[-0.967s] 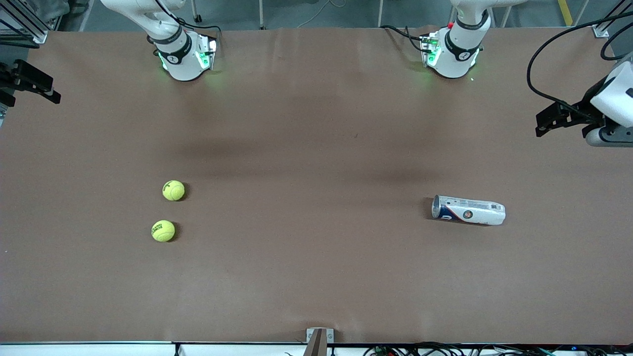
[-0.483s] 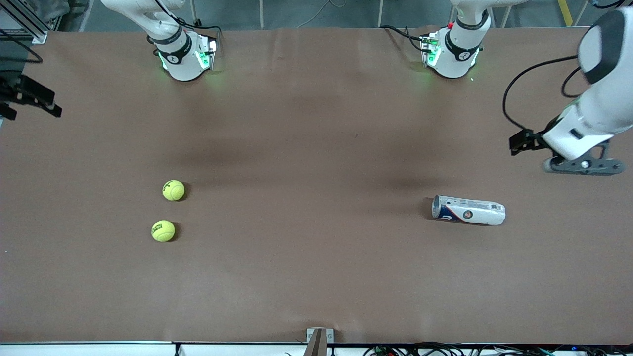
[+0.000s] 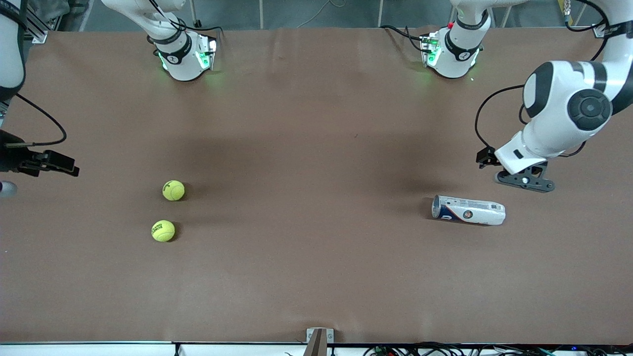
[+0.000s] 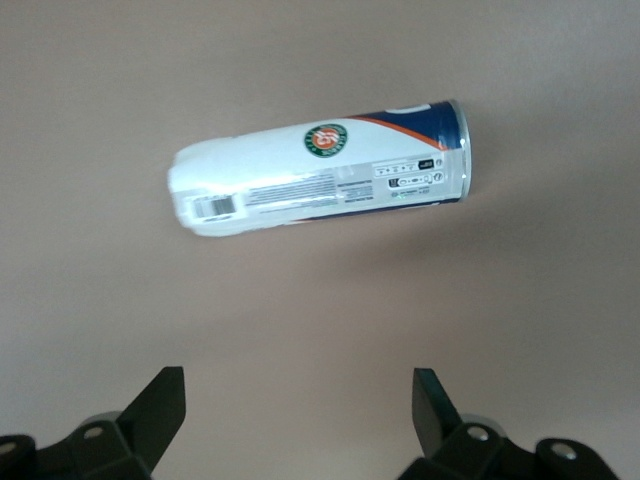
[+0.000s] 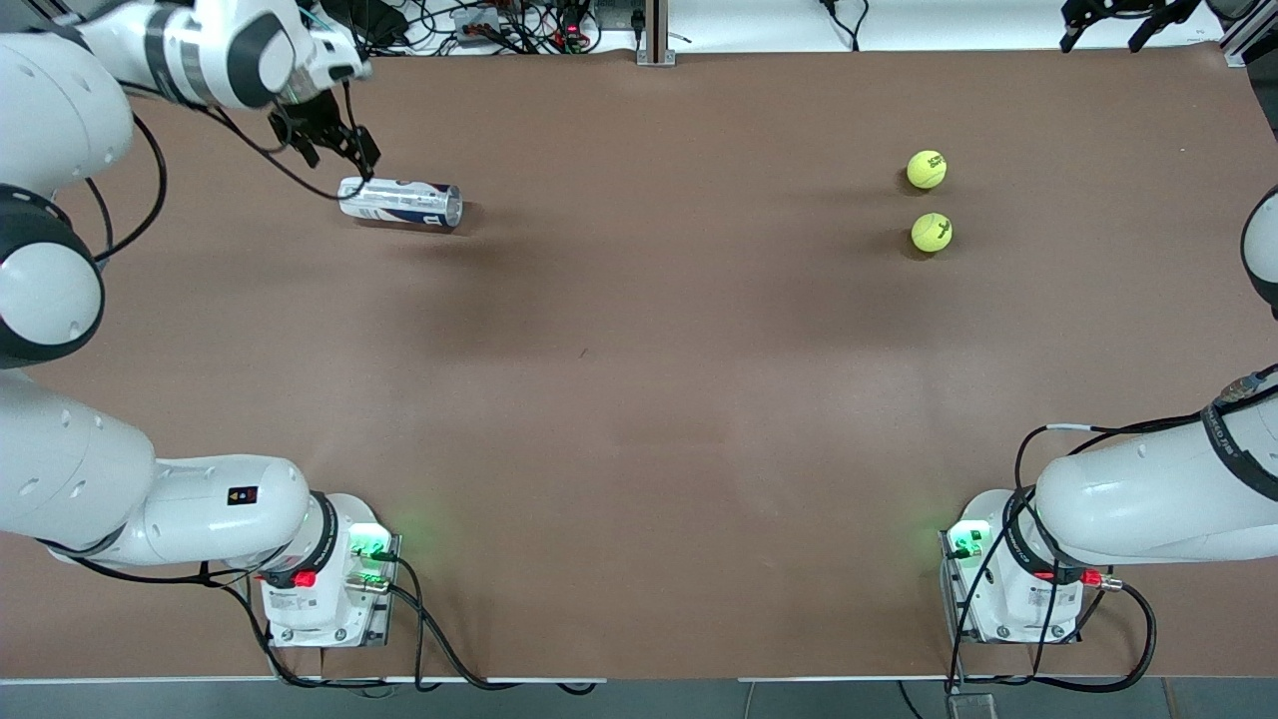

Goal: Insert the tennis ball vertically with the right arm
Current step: 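Move the left gripper toward the tube while the right gripper approaches the balls, then lower the left gripper onto the tube while the right gripper grasps the Wilson ball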

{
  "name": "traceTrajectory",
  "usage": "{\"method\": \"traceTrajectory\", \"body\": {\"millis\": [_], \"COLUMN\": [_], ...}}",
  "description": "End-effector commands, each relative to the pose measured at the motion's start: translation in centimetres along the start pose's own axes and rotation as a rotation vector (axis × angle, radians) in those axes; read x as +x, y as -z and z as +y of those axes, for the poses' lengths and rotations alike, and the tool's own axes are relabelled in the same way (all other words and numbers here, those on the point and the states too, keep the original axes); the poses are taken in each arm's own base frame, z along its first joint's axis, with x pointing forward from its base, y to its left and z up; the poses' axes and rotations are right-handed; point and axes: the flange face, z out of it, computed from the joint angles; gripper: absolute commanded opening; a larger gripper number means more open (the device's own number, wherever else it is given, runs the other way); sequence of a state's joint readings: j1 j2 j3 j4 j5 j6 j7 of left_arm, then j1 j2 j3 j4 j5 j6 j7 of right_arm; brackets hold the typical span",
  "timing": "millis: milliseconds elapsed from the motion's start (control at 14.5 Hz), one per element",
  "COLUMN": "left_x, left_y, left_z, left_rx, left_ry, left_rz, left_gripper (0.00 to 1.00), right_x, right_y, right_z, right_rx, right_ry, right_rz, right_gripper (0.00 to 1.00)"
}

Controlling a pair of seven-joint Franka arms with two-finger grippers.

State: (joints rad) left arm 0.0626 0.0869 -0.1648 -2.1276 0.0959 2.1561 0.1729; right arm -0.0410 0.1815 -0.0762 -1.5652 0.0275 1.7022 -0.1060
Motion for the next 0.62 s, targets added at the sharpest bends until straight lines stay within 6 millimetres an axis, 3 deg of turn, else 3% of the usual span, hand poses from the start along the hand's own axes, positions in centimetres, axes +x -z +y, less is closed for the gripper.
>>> {"method": "traceTrajectory", "body": {"millis": [0, 276, 552], "left_x": [-0.3, 0.6, 1.8], "left_y": [-2.9, -6.5, -9.6], "left_z": [-0.1, -0.5, -1.4], "left_rx": [0.005, 0.006, 0.118], "left_ry": [-0.158, -0.349, -0.546], "left_rz": [0.012, 0.027, 0.004], "left_gripper": [1.00, 1.00, 1.00], "right_x": [-0.8, -1.0, -2.3], "right_y": [-3.4, -8.6, -15.4], "right_z": [-1.4, -4.5, -5.9], "right_rx": [0.015, 0.012, 0.022], "right_ry": [-0.047, -0.094, -0.096], "right_rz": [0.010, 0.020, 0.085], "right_gripper": [1.00, 1.00, 1.00]}}
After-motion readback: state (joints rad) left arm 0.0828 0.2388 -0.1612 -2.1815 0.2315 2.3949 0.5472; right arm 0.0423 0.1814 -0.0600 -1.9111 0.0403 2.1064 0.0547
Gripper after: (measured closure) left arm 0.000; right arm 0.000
